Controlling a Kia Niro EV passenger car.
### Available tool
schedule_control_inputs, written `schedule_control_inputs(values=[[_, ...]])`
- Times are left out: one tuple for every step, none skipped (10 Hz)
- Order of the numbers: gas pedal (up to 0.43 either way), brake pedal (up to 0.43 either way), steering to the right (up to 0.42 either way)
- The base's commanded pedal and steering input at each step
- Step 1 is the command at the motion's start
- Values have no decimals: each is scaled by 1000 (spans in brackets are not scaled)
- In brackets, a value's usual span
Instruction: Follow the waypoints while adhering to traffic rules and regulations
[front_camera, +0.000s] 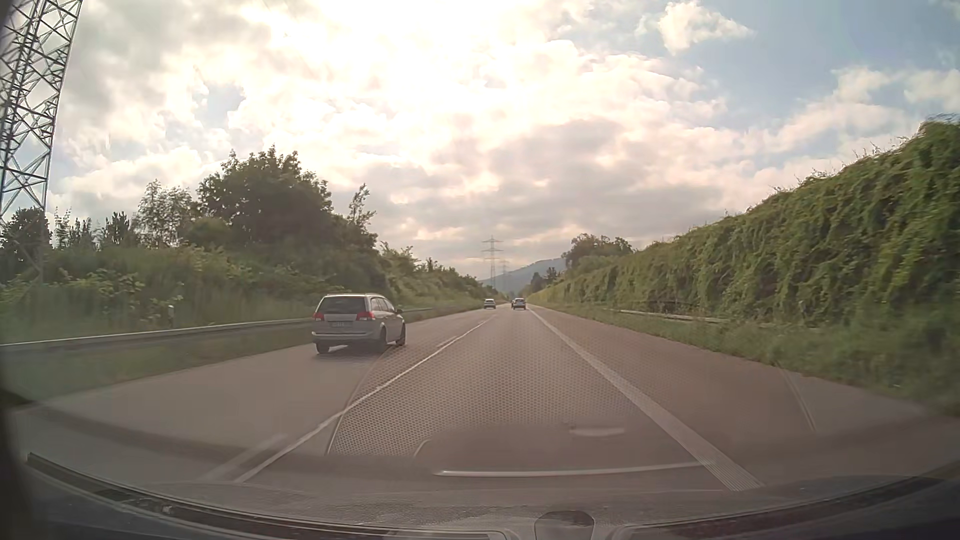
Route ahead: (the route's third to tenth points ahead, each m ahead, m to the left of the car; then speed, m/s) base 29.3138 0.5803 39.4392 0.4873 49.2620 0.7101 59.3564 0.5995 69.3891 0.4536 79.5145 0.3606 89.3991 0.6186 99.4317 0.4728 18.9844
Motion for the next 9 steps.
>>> schedule_control_inputs(values=[[157,0,-3],[157,0,-3],[157,0,-3],[157,0,-2],[157,0,-2],[157,0,-2],[157,0,-2],[157,0,-2],[157,0,-1]])
